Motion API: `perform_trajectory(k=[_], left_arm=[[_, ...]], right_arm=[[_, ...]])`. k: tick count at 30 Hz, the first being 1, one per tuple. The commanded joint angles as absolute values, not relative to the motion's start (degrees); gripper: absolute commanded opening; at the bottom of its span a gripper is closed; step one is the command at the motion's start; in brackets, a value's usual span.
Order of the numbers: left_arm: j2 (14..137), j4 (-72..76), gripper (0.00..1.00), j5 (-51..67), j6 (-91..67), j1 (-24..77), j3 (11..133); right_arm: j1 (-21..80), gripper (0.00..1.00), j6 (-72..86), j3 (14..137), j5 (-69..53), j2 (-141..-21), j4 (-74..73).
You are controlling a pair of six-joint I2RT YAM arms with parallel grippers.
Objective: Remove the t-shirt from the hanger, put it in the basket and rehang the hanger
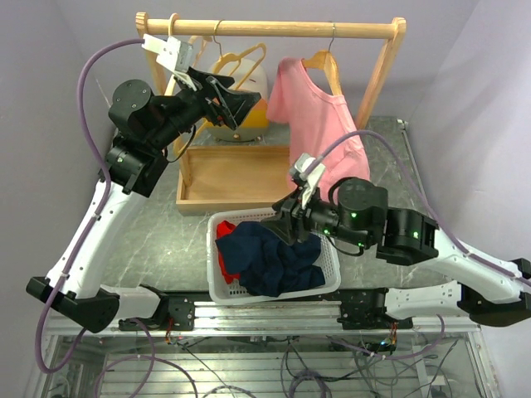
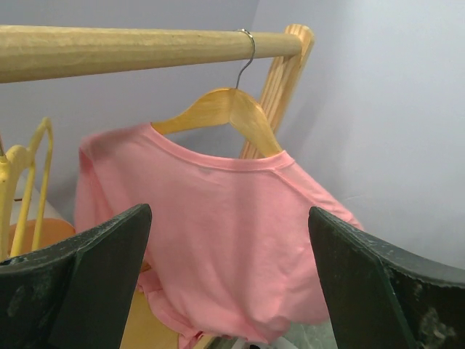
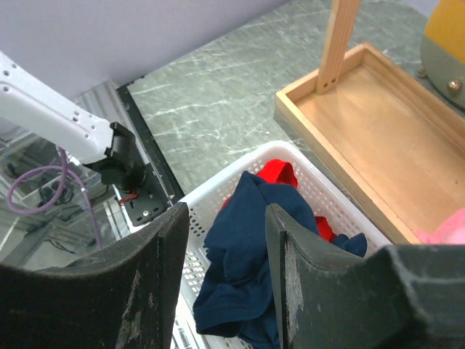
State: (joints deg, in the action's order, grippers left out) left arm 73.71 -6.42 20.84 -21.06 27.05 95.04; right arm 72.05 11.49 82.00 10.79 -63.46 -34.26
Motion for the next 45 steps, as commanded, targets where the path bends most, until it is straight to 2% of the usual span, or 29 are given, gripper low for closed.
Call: perform_trajectory(k=[1,5,6,8,10,13,19,25,33,36,40,45], left_arm=[[72.7,-3.6,0.99,21.4,-20.6,27.0,94.6],[73.2,-5.2,0.99,21.0,-19.8,27.1,95.5],[73.4,-5.3,0.99,21.2,-19.7,27.4,95.6],[73.9,-5.7,0.99,20.4,-18.8,28.7,95.9],[74.7,-7.6,0.99,15.6,-16.4,31.5,97.1],[75.8,-8.6,0.99,8.2,-12.3,36.8,98.3],[82.4,-12.3,0.99,6.4,-9.7,41.0,105.5],[89.5,-15.2,0.99,5.9,-9.9,41.2,114.5],[102.2,-16.3,0.99,10.9,-11.8,41.1,128.3],[104.2,-16.6,0.99,9.6,-11.8,41.0,130.2],[104.3,-16.2,0.99,9.6,-12.0,40.5,129.8],[103.8,-15.2,0.99,9.6,-12.6,40.3,130.1]], right_arm=[[72.2,0.46,9.6,78.5,6.4,-61.0,-30.6],[72.2,0.42,8.8,80.6,9.3,-59.2,-30.2],[72.2,0.38,8.4,81.5,11.1,-58.6,-30.1],[72.2,0.23,7.6,83.3,16.7,-57.5,-29.7],[72.2,0.1,7.0,84.8,25.5,-56.4,-28.4],[72.2,0.0,4.8,86.3,37.3,-54.7,-24.3],[72.2,0.0,-6.6,86.1,62.8,-55.2,-13.0],[71.9,0.0,-18.7,82.6,73.2,-54.7,1.6],[68.9,0.0,-9.8,82.5,71.5,-57.4,-10.2],[58.7,0.0,-3.0,84.5,61.7,-60.3,-18.3],[36.1,0.0,3.8,88.2,39.8,-66.2,-25.1],[28.8,0.0,6.4,89.0,29.2,-71.1,-22.4]])
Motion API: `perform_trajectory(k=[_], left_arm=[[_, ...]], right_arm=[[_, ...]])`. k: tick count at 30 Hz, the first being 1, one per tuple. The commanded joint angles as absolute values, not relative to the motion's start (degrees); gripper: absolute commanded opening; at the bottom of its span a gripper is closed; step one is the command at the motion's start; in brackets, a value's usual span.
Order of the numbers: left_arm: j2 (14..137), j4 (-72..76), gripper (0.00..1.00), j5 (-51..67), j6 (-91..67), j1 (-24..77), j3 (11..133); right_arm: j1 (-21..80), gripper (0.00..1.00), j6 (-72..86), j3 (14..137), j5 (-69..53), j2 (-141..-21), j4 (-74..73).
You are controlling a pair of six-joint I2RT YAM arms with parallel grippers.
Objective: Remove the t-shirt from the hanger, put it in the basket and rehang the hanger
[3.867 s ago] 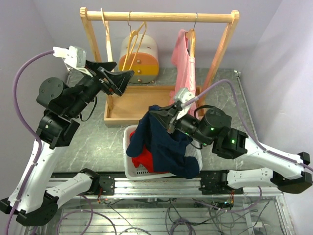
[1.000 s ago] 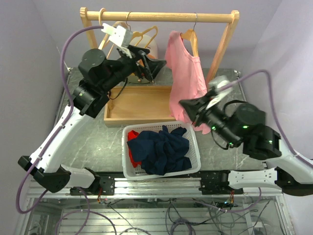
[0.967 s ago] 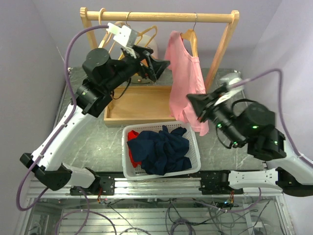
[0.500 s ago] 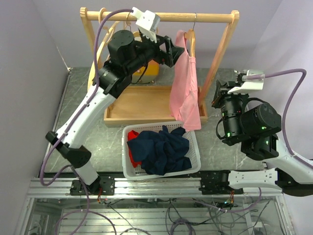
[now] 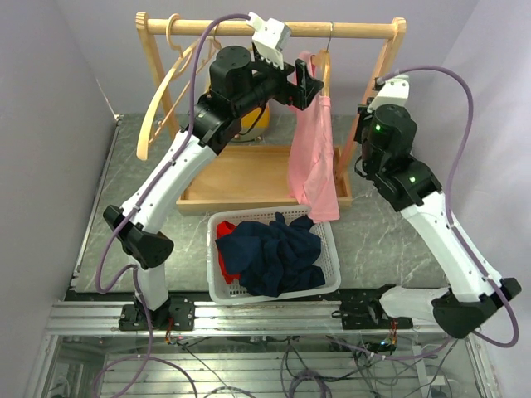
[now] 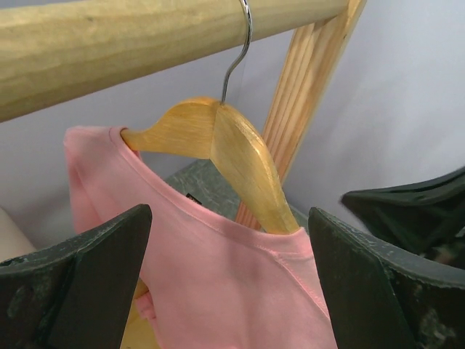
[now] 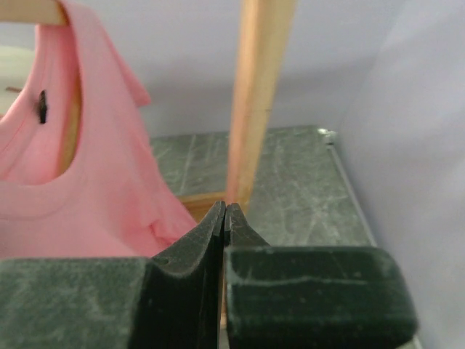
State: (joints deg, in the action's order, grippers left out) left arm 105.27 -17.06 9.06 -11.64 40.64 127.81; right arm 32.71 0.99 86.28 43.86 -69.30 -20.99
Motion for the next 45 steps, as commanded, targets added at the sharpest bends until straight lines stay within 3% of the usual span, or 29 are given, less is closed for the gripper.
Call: perform_trajectory(k=[1,8,15,27,37,45], left_arm=[[103.9,-15.0,0.99,10.0,-12.9,40.3,130.4],[107.3,-15.4,0.97,10.6,-15.7,40.4,134.3],[114.2,-19.1,0.95,2.9,-13.2,42.8,144.6],[116.1,-12.4,0.93,-10.5,-10.5,44.5,139.7],[117.3,-8.3,0.89,-8.4,-11.6,44.8,138.1],[116.2,-1.6,0.68,-6.4,-11.8,44.8,132.7]], right_arm=[[27.9,0.0,7.5,89.0,26.6,-71.9,-22.3],[27.1,0.0,12.2,84.6,19.0,-71.3,-17.0],[27.6,0.0,14.4,84.0,13.9,-71.0,-14.9],[31.2,0.0,16.0,81.3,12.1,-71.5,-12.1],[33.9,0.0,15.3,80.9,14.0,-72.2,-12.3],[34.5,0.0,15.4,78.8,14.8,-70.3,-12.6]])
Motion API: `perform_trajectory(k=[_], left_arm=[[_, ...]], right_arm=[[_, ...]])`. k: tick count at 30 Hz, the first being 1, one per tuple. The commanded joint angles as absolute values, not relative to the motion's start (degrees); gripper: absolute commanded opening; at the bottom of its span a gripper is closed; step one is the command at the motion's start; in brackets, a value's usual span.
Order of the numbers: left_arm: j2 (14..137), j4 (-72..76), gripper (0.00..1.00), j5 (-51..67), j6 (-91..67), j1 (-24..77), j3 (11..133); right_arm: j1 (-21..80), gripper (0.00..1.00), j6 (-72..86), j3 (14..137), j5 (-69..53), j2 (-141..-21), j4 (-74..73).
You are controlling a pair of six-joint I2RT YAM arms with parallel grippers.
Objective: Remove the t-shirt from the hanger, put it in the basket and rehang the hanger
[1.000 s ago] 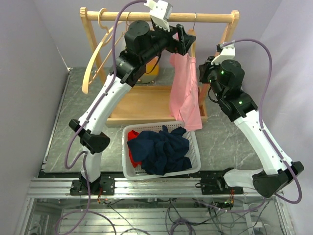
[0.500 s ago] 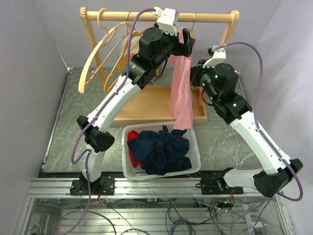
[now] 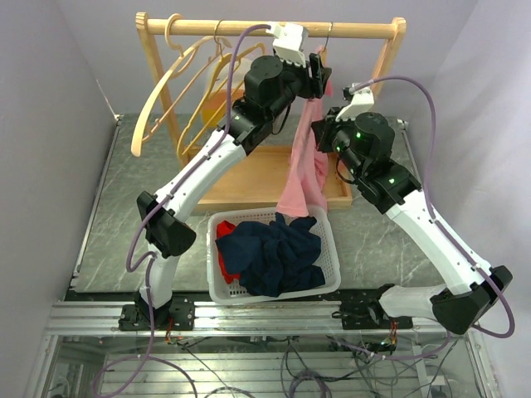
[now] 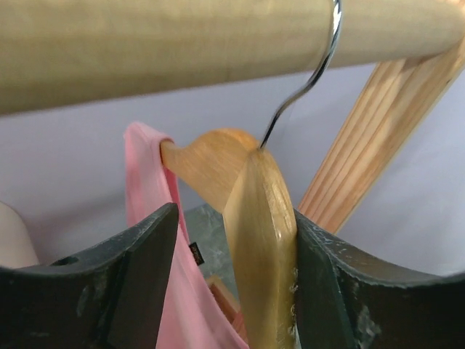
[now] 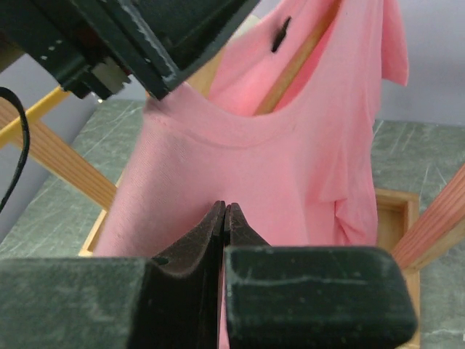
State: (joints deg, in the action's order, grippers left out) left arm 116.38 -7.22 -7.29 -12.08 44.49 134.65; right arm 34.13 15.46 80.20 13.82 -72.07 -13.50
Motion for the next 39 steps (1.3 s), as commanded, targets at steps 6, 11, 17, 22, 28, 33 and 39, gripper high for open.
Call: perform_trajectory(k=[6,11,17,22,28,33,39], left_arm=[[115.7,1.0,0.54,-6.0,-11.7,44.8,130.8],[113.2,4.1,0.27,-6.7,-10.7,44.9,127.2],[108.7,5.4,0.07,-11.1,-7.0,44.9,122.5],[104.9,7.5,0.07,-14.7,-3.9,44.8,118.5],[102.7,7.0,0.07,-19.1,-0.8,44.5,117.3],[100.3,9.1,0.07,-18.9,-0.6,42.9,114.1],[97.4,15.0,0.07,-14.2,-2.4,40.0,109.8]], right_arm=[[34.6,0.0,15.5,76.7,15.2,-68.3,-13.0],[34.6,0.0,15.6,74.8,15.5,-66.9,-12.9],[34.6,0.0,16.0,73.1,15.3,-65.0,-12.9],[34.5,0.0,16.3,71.7,14.8,-64.1,-13.2],[34.5,0.0,16.4,70.4,14.6,-63.1,-13.5],[34.6,0.0,16.4,69.7,14.4,-62.6,-13.7],[34.6,0.0,16.2,68.5,14.2,-62.0,-12.9]])
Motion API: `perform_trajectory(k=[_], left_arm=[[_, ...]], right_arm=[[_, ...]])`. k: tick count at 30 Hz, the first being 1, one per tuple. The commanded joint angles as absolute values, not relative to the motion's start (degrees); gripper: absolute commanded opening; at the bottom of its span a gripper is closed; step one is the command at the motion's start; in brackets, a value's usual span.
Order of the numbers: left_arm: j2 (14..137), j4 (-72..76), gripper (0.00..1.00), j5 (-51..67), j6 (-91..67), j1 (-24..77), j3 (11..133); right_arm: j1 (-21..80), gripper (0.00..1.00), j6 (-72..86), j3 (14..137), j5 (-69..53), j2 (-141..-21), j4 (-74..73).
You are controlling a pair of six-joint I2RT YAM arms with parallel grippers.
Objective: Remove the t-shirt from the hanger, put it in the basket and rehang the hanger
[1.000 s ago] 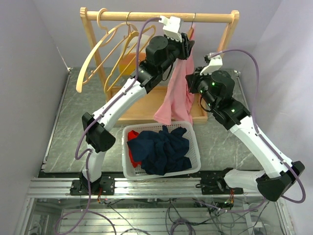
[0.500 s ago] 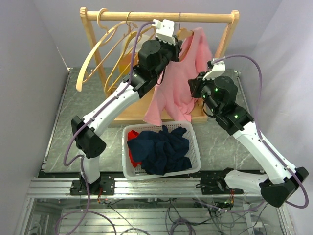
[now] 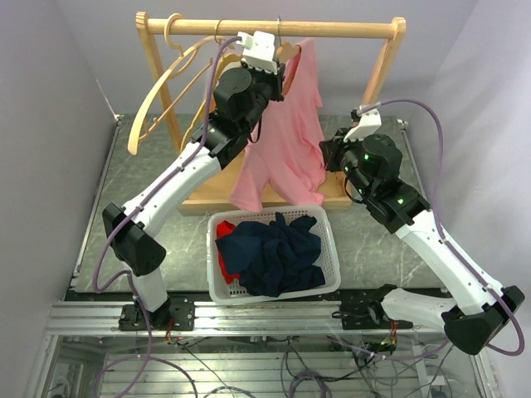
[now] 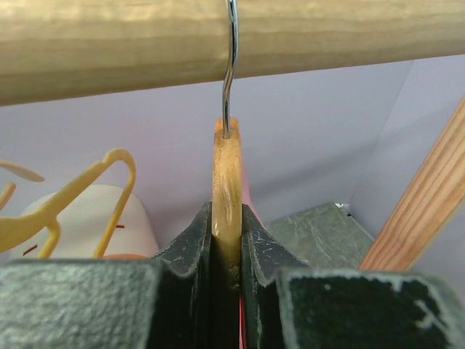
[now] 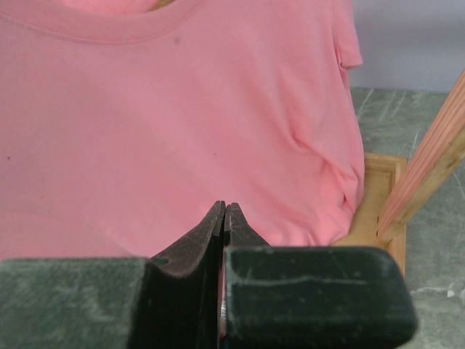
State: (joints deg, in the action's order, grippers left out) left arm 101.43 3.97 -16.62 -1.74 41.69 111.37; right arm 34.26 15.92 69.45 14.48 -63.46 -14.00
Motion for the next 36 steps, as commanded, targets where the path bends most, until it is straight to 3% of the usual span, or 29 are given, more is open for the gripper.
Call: perform_trajectory(k=[1,14,36], left_arm=[[96.8,15.6,0.07,-13.8,-2.4,39.7,109.3],[90.3,23.7,0.07,-8.9,-2.1,38.2,100.2],[75.9,19.5,0.07,-6.3,0.1,38.1,84.7]], right_arm=[[34.6,0.0,16.2,68.3,14.2,-61.9,-12.8],[34.5,0.0,17.2,65.8,13.7,-62.1,-12.1],[34.5,0.03,18.8,61.5,14.3,-60.3,-10.5]])
